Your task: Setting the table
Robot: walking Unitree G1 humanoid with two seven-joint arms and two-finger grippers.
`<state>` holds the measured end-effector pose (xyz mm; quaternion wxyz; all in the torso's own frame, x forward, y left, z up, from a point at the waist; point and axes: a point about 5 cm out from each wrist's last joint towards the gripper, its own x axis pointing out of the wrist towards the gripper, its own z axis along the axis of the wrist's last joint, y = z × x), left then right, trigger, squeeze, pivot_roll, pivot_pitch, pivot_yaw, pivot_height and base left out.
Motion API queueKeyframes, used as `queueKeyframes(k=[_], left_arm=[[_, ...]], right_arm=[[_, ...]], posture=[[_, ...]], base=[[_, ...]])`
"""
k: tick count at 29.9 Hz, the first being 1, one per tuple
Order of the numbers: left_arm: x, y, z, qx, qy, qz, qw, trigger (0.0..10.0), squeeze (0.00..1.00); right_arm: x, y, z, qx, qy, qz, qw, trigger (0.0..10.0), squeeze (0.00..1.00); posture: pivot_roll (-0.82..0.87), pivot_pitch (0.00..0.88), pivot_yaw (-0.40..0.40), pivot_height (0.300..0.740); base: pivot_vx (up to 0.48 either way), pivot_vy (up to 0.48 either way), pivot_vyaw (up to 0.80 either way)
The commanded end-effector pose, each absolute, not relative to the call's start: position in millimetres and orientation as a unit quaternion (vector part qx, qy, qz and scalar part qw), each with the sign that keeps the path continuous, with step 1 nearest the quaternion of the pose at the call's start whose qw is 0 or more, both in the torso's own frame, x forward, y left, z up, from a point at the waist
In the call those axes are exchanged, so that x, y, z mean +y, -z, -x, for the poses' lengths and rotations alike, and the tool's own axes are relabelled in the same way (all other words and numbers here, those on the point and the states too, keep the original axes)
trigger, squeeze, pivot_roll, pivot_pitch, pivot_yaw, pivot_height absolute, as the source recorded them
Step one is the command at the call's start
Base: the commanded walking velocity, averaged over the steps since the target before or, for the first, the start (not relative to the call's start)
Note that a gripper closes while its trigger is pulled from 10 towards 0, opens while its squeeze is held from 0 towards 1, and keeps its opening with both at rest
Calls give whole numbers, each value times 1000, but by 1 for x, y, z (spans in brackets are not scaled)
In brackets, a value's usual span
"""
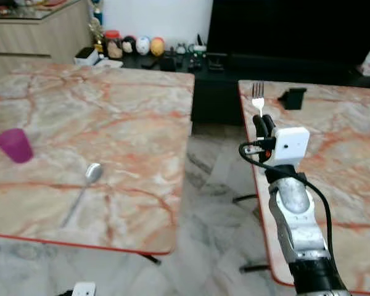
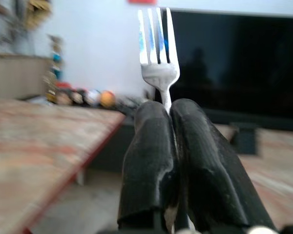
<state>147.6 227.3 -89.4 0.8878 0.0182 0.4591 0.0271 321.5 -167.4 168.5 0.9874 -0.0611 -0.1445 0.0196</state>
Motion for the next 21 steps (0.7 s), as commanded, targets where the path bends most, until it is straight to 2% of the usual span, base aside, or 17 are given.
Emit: queueKeyframes(k=[1, 13, 21], left_arm=[[228, 91, -144, 467, -28, -19, 884, 10000, 0], [227, 91, -145, 465, -30, -15, 885, 10000, 0], [234, 92, -135, 469, -33, -15, 882, 10000, 0]], right_arm=[[-167, -177, -323, -162, -18, 56, 985, 10000, 0], [-167, -178, -323, -164, -20, 56, 985, 10000, 0], [-167, -179, -323, -164, -18, 57, 985, 10000, 0]], posture=[[-68, 0, -18, 740], [-68, 0, -19, 740], [-72, 0, -19, 740]], base=[[0, -334, 0], [0, -371, 0], [0, -396, 0]])
